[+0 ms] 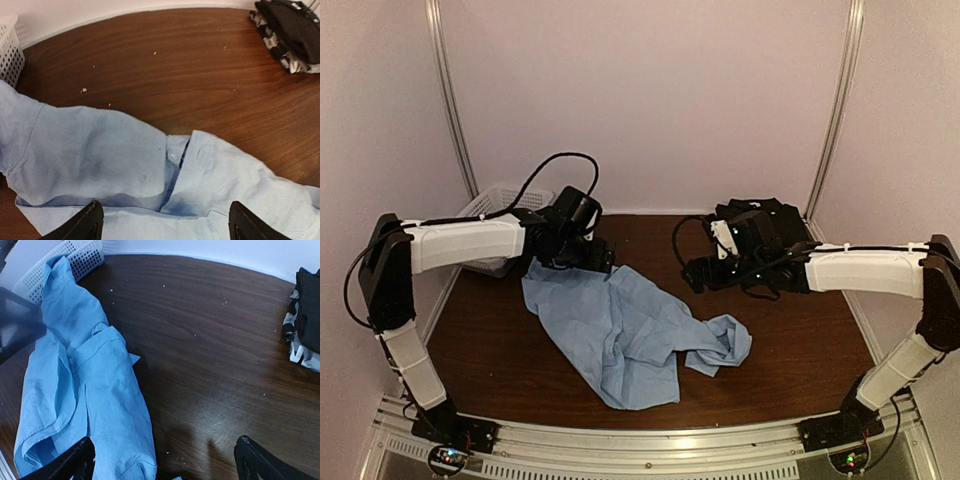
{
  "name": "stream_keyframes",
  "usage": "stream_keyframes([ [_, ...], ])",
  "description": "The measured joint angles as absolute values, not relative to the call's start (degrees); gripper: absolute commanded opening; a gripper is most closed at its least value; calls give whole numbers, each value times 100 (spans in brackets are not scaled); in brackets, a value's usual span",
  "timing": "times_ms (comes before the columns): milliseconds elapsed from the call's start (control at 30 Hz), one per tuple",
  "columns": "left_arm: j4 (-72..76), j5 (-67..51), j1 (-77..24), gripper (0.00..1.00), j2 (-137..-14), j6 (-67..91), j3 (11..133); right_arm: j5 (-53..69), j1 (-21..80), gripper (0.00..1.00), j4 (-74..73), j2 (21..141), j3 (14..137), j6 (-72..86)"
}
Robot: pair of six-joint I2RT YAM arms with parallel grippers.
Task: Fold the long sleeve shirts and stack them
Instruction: Pick up the crumpled shirt from the center of the board.
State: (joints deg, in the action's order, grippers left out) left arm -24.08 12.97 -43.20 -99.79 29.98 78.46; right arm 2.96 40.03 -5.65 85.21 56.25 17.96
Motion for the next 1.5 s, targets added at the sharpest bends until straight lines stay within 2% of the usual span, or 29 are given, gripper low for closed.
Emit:
stream_keyframes([
  [167,-2488,1138,-4147,87,-10669,2998,7773,683,4066,94,-552,9205,5666,1822],
  [333,-2510,847,-4224,88,-10777,2993,7789,801,4180,95,-585,9480,5660,1885],
  [500,-2541,764,-4635,93,-10737,2943,7909,475,4174,98,-587,8973,5336,2086],
  [600,-2554,690,-5142,97,-10735,2932,8108,180,3940,99,-631,8270,4963,2279],
  [767,-2759,644,-5955,98,-10866,2954,8774,-244,3328,100,-668,7354,4650,2589],
  [1133,-3830,1413,-6493,97,-12783,2971,10613,-325,3238,100,-711,7144,4351,2770],
  [1200,-3988,1490,-6493,87,-12947,2969,10678,-301,3238,100,-711,7144,4344,2788],
  [1233,-4080,1516,-6493,77,-12993,2969,10702,-292,3238,100,-703,7144,4344,2792],
  [1400,-4209,1507,-6493,15,-13246,2867,11052,-281,3238,100,-701,7144,4344,2851],
  [1467,-4237,1459,-6493,0,-13299,2849,11150,-285,3238,100,-701,7144,4344,2856],
  [1500,-4248,1428,-6493,0,-13327,2823,11227,-287,3238,100,-701,7142,4344,2862],
])
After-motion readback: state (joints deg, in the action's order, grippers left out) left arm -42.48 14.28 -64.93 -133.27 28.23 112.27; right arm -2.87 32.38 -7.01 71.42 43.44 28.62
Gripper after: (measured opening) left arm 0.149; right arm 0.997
